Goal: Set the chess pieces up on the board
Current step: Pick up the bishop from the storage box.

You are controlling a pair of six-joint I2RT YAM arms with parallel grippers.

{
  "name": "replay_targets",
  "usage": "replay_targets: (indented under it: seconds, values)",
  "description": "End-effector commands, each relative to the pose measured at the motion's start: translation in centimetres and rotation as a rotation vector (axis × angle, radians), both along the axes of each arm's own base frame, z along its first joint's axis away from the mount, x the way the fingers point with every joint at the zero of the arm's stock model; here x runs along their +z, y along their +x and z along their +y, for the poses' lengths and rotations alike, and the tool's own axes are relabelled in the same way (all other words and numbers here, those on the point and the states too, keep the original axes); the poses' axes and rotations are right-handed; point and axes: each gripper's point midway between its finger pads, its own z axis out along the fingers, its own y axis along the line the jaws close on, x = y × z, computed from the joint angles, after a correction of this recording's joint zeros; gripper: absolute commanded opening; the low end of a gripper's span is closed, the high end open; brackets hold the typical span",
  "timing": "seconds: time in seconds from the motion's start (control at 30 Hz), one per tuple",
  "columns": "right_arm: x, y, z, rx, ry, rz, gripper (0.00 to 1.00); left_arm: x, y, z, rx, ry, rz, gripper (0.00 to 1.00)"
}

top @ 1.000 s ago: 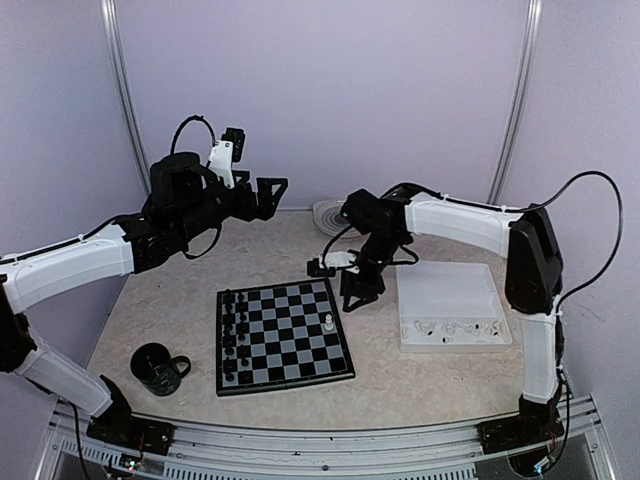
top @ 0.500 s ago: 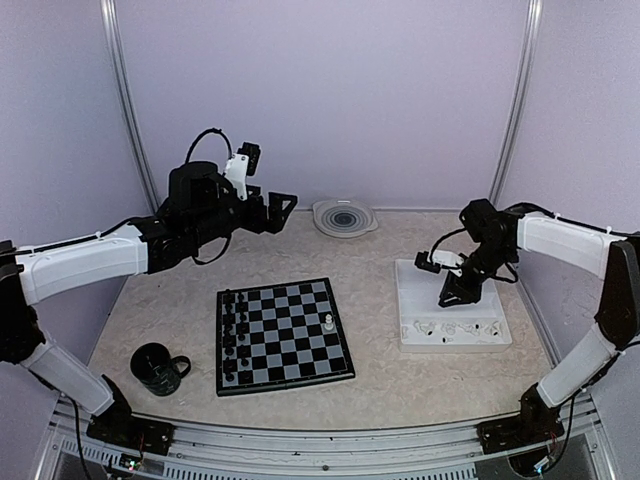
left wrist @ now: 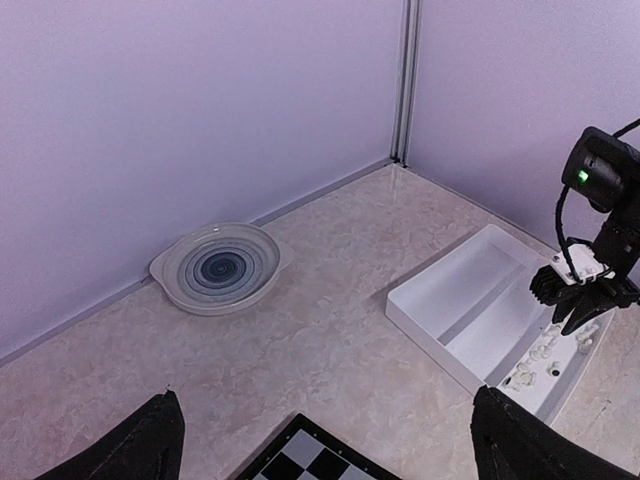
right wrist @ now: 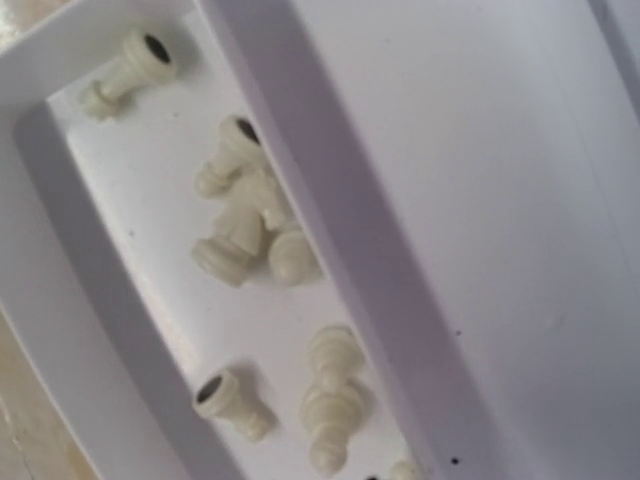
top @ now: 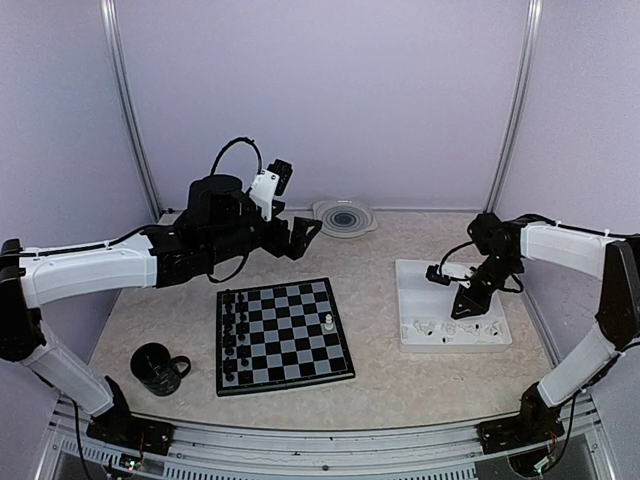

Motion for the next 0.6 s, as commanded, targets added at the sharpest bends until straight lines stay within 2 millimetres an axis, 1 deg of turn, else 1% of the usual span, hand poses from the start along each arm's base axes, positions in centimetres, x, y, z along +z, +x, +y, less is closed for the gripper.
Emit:
replay_targets:
  seconds: [0.0,0.23,0.57]
  values:
    - [-0.9,-0.6,-0.5,-0.025,-0.016,0.042,0.20,0.9,-0.1,-0.5,0.000,0.013,-0.031,0.99]
    - [-2.2,-1.3,-0.7,-0.021,-0.027,0.085,0.26,0.7,-0.2,-0.7,-0.004,0.017,-0.028,0.99]
    - [-3.6,-0.7,-1.0,-0.029,-0.053,0.094,0.27,0.4,-0.2,-0.9,-0.006,0.023,-0.023,0.99]
